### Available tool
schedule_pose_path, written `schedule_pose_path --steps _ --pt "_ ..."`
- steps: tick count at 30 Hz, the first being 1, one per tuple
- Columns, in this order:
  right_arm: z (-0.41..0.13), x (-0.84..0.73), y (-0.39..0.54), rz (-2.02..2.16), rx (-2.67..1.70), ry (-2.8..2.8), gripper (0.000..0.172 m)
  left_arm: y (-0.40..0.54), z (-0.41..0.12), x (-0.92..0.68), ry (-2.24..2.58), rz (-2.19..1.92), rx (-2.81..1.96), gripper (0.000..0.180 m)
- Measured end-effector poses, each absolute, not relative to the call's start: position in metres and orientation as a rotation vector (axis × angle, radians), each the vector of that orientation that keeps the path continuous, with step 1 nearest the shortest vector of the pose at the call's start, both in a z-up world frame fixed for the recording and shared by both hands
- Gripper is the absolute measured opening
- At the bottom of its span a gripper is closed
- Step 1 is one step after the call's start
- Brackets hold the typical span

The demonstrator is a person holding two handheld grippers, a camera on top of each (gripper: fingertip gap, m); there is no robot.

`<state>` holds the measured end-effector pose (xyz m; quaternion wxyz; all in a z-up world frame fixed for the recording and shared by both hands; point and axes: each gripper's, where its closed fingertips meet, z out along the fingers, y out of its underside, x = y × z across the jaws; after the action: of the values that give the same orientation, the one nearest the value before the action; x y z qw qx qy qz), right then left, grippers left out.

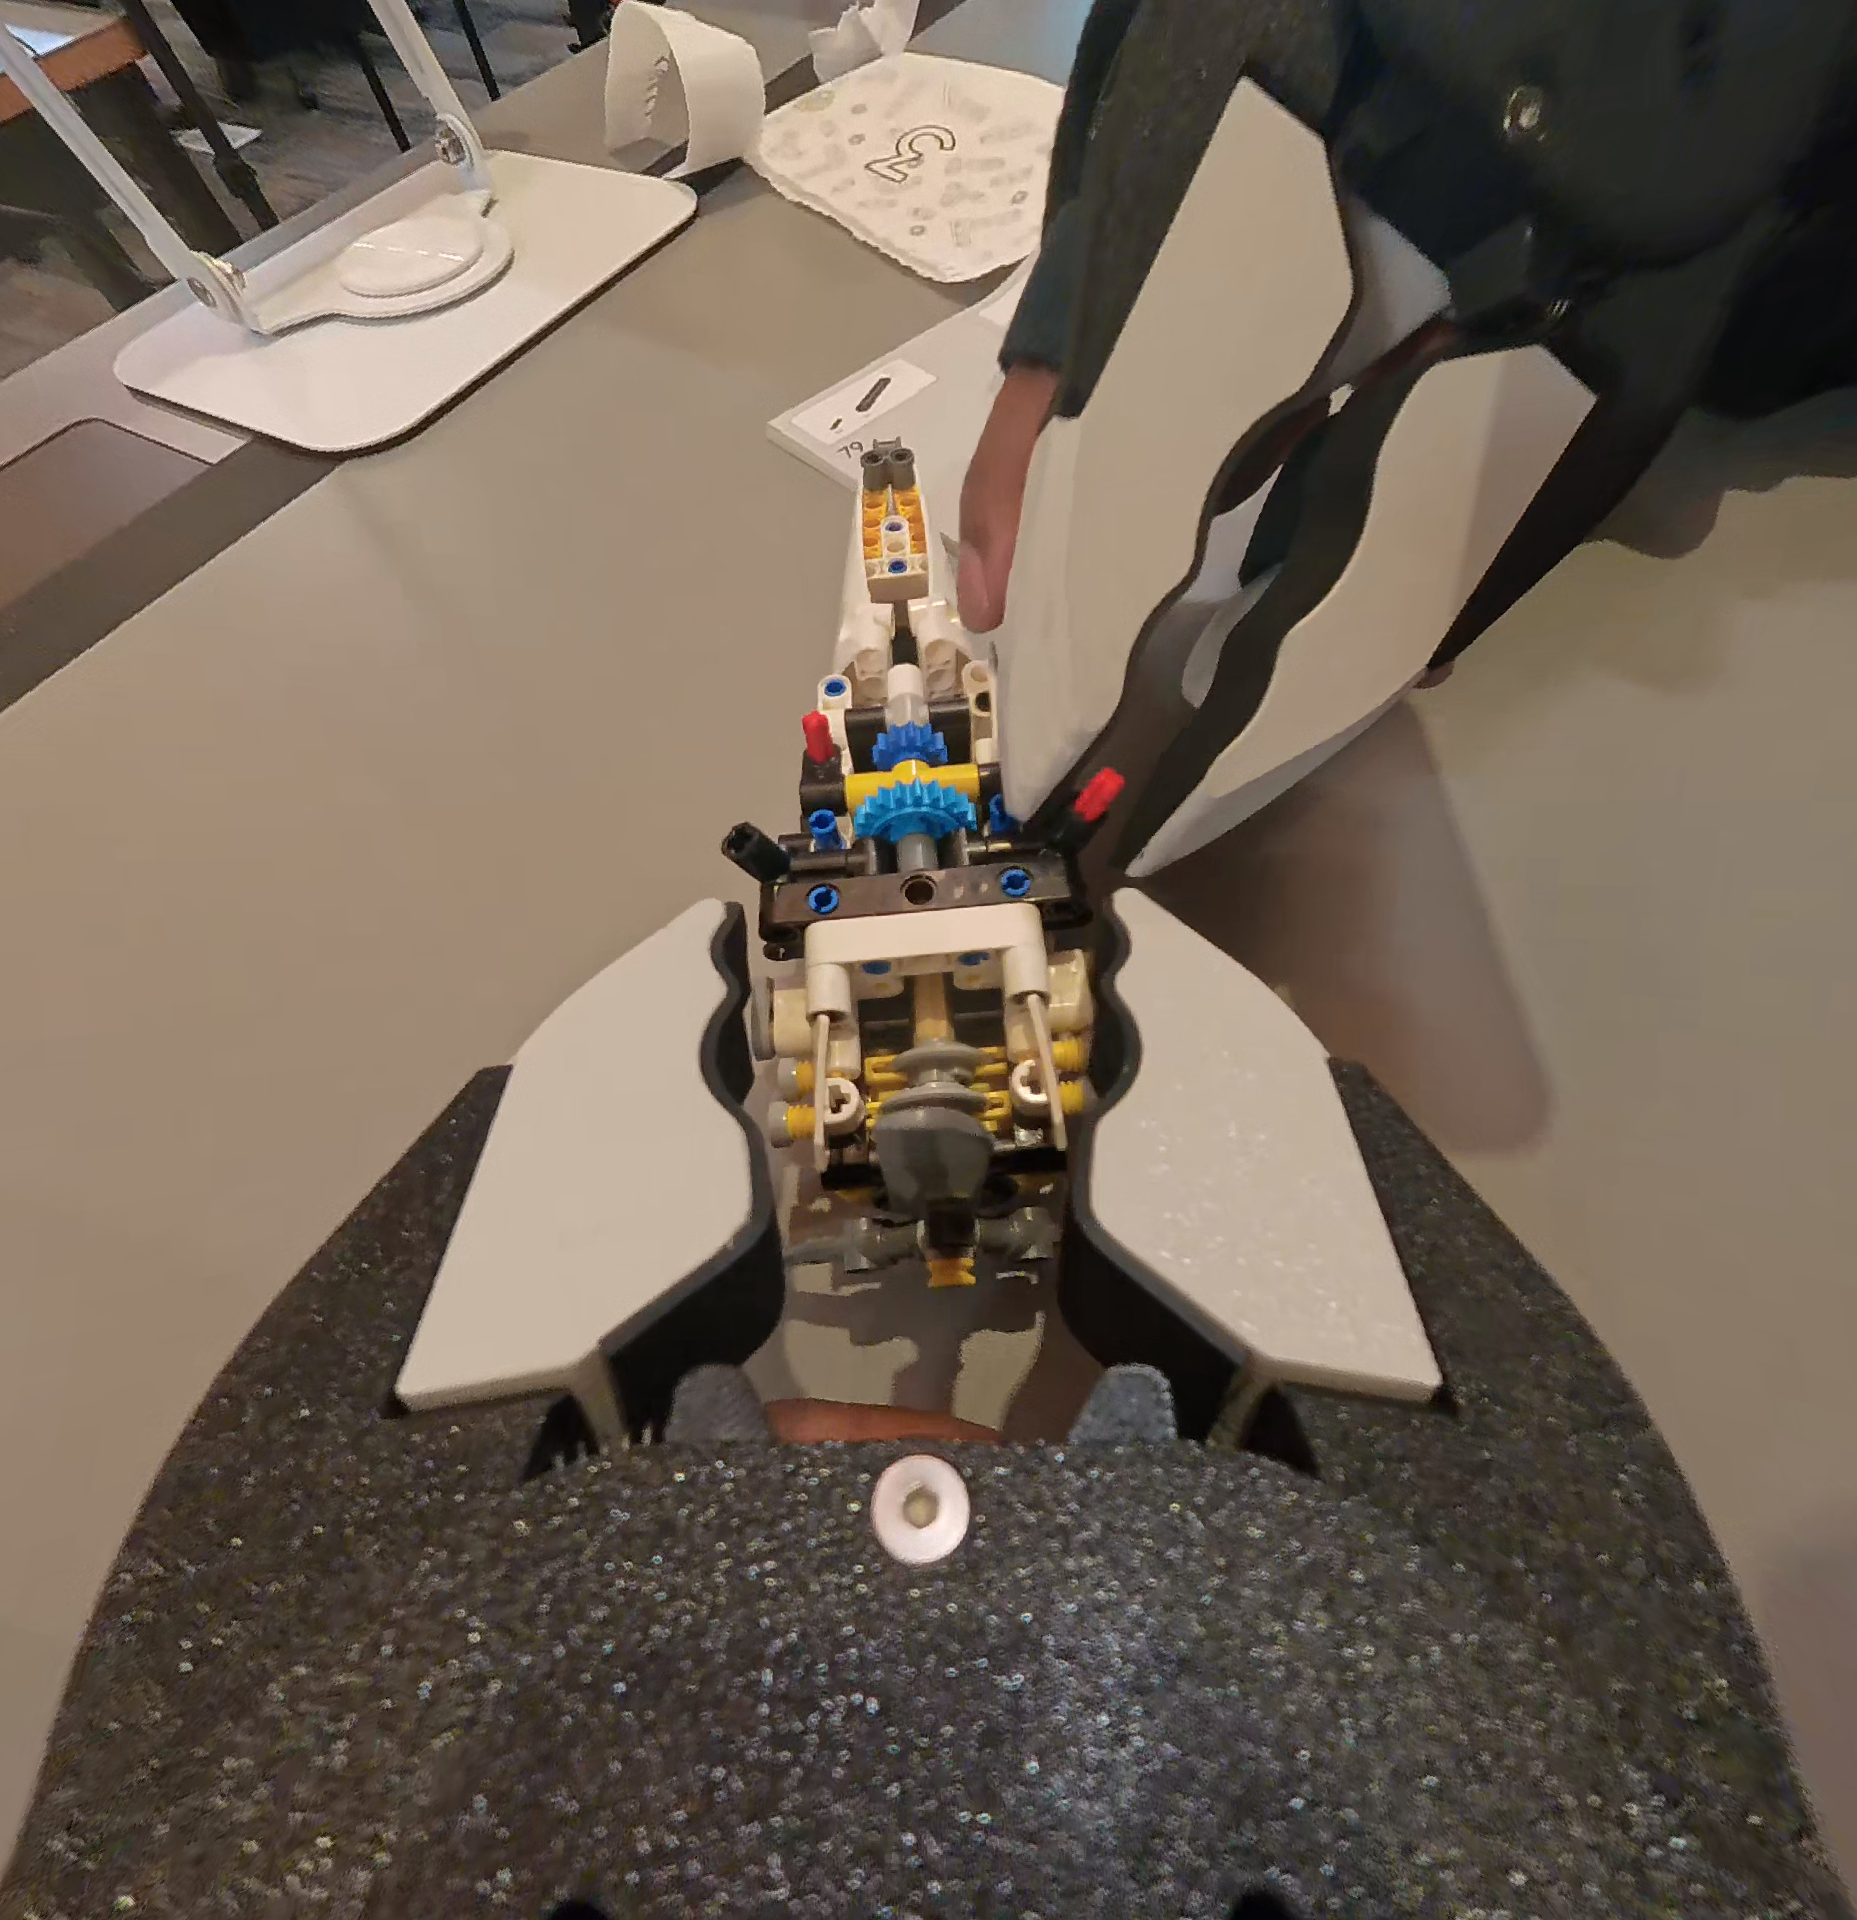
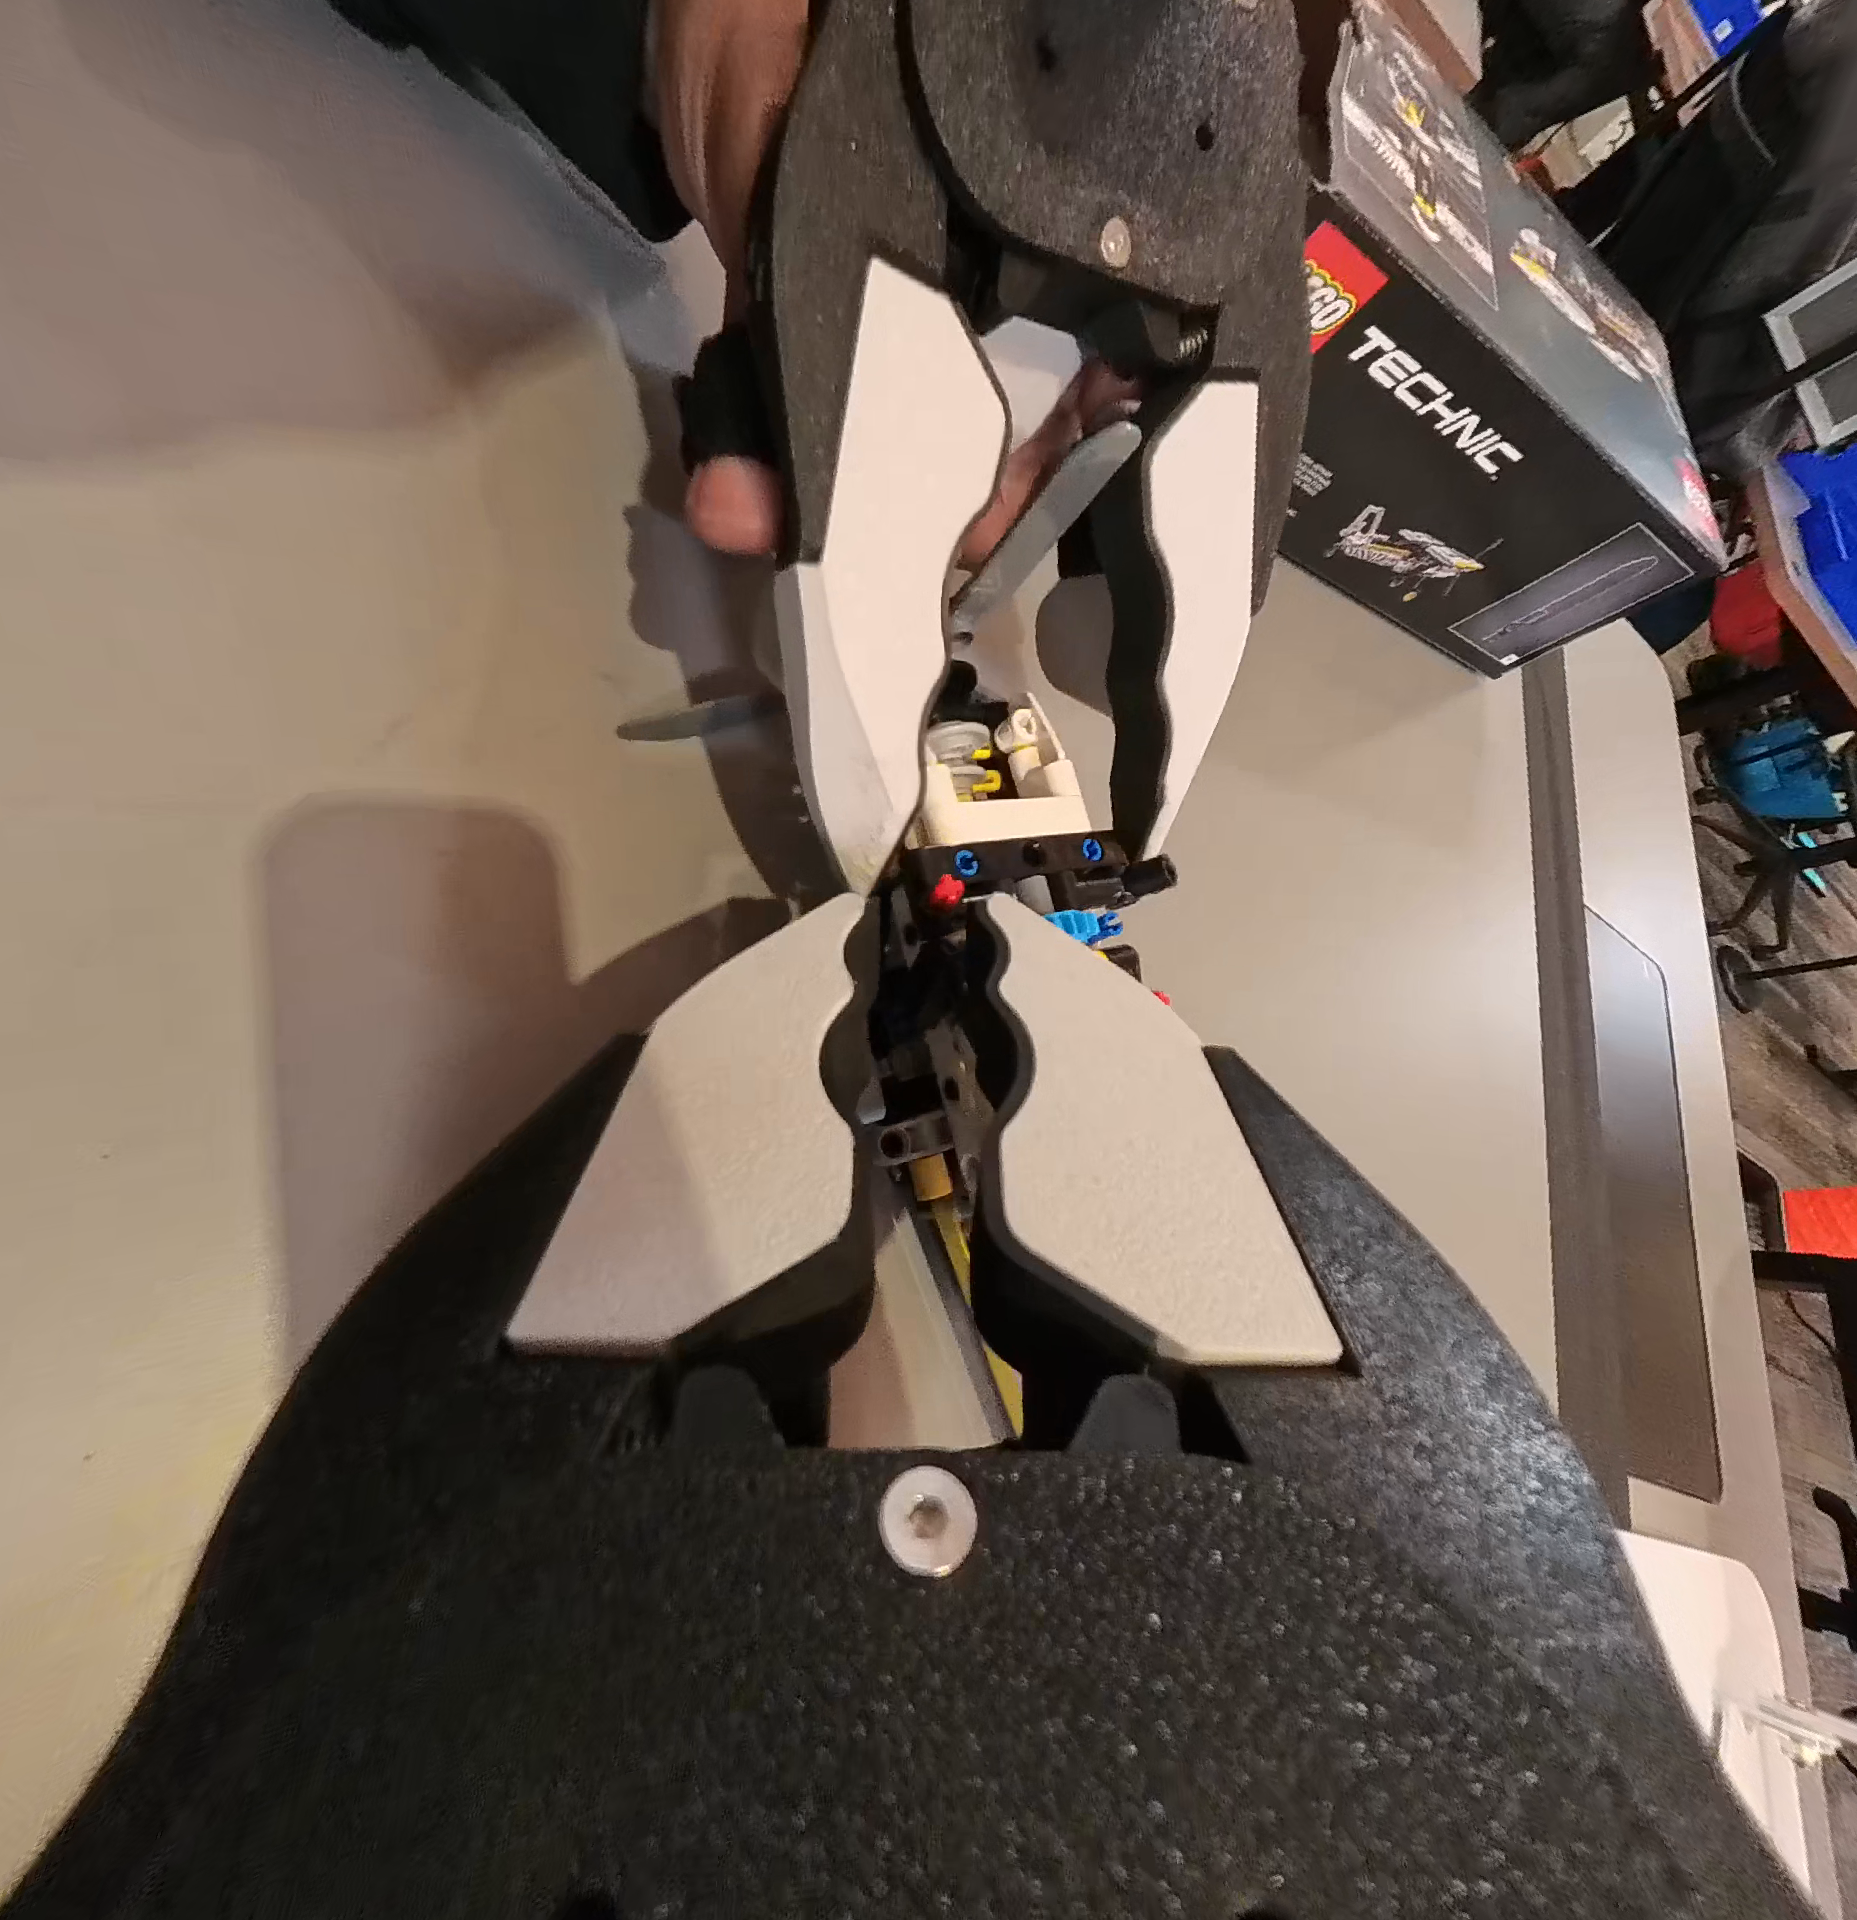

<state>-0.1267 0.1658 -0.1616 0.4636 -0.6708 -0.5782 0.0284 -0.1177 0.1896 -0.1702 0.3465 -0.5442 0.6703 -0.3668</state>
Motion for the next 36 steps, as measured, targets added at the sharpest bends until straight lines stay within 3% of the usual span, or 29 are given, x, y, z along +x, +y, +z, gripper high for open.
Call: schedule_pose_path --steps 36 --pt "-0.161 -0.126 0.155 0.256 -1.718 -1.502 0.007 0.178 -0.173 -0.113 1.746 -1.034 -1.374 0.06"
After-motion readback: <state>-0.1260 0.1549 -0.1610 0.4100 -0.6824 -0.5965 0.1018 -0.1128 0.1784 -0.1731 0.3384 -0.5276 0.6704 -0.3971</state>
